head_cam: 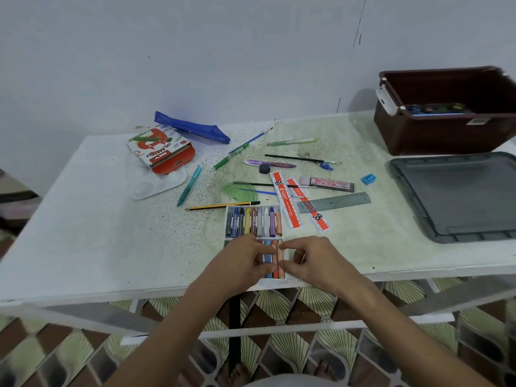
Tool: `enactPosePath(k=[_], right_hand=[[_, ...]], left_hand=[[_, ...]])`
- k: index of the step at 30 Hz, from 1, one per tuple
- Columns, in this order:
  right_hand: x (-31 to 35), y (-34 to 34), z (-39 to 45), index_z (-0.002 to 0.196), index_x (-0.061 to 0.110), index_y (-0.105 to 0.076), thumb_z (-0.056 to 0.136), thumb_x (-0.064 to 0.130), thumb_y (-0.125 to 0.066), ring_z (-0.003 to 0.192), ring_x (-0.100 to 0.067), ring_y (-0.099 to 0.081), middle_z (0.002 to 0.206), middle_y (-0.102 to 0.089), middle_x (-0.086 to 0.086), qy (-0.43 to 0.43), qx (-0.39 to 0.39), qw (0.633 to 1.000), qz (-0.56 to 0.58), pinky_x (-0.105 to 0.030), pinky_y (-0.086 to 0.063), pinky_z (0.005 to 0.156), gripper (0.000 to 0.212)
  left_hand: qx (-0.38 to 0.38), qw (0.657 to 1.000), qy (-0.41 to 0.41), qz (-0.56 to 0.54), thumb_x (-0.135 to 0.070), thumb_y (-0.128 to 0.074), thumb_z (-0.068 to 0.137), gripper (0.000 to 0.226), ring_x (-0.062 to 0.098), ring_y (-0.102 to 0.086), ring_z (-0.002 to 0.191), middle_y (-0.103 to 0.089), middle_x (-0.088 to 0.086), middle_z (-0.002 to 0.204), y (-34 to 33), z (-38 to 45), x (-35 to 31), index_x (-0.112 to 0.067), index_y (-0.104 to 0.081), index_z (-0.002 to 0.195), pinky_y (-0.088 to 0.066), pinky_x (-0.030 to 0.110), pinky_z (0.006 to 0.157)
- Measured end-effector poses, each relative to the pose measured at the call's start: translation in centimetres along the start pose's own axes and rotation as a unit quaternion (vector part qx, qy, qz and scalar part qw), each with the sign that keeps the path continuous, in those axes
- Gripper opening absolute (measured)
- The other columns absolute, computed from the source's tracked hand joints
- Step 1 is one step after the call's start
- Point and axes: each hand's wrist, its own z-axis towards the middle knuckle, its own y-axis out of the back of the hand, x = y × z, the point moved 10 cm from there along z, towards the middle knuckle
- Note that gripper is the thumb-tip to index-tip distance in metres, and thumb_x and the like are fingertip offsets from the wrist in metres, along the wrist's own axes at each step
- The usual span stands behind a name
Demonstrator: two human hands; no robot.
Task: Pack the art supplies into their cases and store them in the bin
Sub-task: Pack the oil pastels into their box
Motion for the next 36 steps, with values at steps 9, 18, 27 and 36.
enactPosePath(k=[9, 18, 27, 36], right_hand=[[-0.1, 0.1, 0.8, 0.113, 0.021, -0.07, 0.077, 0.023, -0.077, 0.049, -0.003, -0.05, 0.066, -0.062, 0.002, 0.005, 0.013, 1.0, 0.007, -0.013, -0.041, 0.051, 0.036], [-0.9, -0.5, 1.1, 0.116, 0.025, -0.069, 0.08, 0.026, -0.075, 0.048, -0.004, -0.043, 0.057, -0.055, 0.006, 0.005, 0.038, 0.999, 0.03, -0.018, -0.038, 0.051, 0.036], [-0.9, -0.3, 1.6, 0.105, 0.026, -0.073, 0.074, 0.021, -0.078, 0.051, -0.007, -0.044, 0.058, -0.053, 0.002, 0.006, 0.044, 0.997, 0.064, -0.022, -0.039, 0.053, 0.032], [-0.5, -0.5, 2.1, 0.095, 0.027, -0.071, 0.072, 0.019, -0.079, 0.054, -0.005, -0.048, 0.065, -0.056, 0.003, 0.019, 0.072, 0.995, 0.068, -0.027, -0.044, 0.057, 0.025]], left_hand=[[-0.005, 1.0, 0.005, -0.008, -0.042, -0.066, 0.086, 0.038, 0.009, -0.05, 0.084, -0.051, -0.007, 0.1, -0.1, 0.0, 0.3, -0.032, -0.065, 0.123, -0.044, 0.024, 0.078], [-0.011, 1.0, 0.009, -0.018, -0.045, -0.068, 0.083, 0.039, 0.01, -0.054, 0.087, -0.054, -0.006, 0.102, -0.2, 0.3, 0.8, -0.034, -0.065, 0.121, -0.045, 0.026, 0.075], [-0.041, 0.999, -0.01, -0.035, -0.045, -0.068, 0.083, 0.038, -0.002, -0.045, 0.07, -0.04, -0.019, 0.083, 0.4, -0.4, 0.5, -0.034, -0.066, 0.12, -0.031, 0.01, 0.061], [-0.052, 0.997, -0.015, -0.047, -0.046, -0.068, 0.083, 0.038, 0.001, -0.05, 0.076, -0.046, -0.015, 0.09, 0.5, -0.7, 0.8, -0.033, -0.066, 0.119, -0.036, 0.011, 0.064]])
